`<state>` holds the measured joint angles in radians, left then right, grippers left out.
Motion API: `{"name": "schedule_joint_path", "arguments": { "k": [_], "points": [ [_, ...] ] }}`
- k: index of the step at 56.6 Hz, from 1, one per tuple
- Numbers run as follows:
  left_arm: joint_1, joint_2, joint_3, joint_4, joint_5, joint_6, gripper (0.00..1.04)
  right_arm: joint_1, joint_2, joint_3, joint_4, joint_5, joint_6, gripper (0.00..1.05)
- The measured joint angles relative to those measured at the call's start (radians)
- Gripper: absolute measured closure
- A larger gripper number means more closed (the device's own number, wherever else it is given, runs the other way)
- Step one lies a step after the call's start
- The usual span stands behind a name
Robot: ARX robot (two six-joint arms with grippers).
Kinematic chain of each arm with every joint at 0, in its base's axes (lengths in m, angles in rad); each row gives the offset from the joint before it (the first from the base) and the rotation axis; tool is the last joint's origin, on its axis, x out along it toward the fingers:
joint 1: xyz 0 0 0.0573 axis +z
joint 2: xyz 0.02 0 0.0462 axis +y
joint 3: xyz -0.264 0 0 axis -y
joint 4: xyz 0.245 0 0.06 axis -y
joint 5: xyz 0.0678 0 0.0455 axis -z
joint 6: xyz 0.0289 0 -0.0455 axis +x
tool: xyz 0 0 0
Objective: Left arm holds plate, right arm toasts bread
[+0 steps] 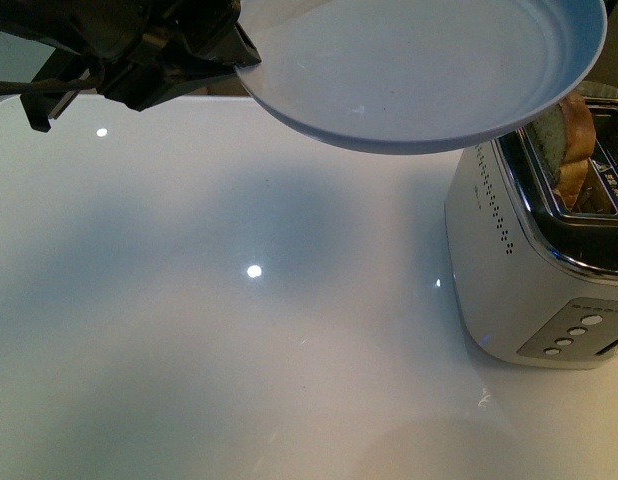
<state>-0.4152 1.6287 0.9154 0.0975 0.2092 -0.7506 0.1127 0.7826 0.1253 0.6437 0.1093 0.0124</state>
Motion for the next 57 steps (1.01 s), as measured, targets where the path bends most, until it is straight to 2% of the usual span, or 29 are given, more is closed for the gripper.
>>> {"name": "schedule_joint_path", "arguments": {
  "k": [7,10,14,22,29,40,57],
  "points": [
    [0.0,0.0,0.0,0.0,0.0,0.0,1.01,-0.026,-0.063,-0.029,-0.034,-0.032,-0.003,0.92],
    [0.0,0.0,0.0,0.0,0.0,0.0,1.01,-0.075,-0.1,-0.042,-0.056,-0.1,-0.006,1.03],
    [0.0,0.0,0.0,0.0,-0.001,0.0,1.01,-0.108,-0.154,-0.059,-0.092,-0.103,-0.008,1.03],
    [0.0,0.0,0.0,0.0,0.0,0.0,1.01,-0.109,-0.247,-0.086,-0.158,-0.107,-0.008,1.03],
    [0.0,0.0,0.0,0.0,0.0,0.0,1.01,-0.109,-0.272,-0.107,-0.141,-0.108,-0.009,1.03],
    [0.0,0.0,0.0,0.0,0.0,0.0,1.01,-0.109,-0.4,-0.108,-0.262,-0.109,-0.009,1.03],
    [0.0,0.0,0.0,0.0,0.0,0.0,1.01,-0.109,-0.503,-0.108,-0.364,-0.109,-0.009,1.03]
  ]
}}
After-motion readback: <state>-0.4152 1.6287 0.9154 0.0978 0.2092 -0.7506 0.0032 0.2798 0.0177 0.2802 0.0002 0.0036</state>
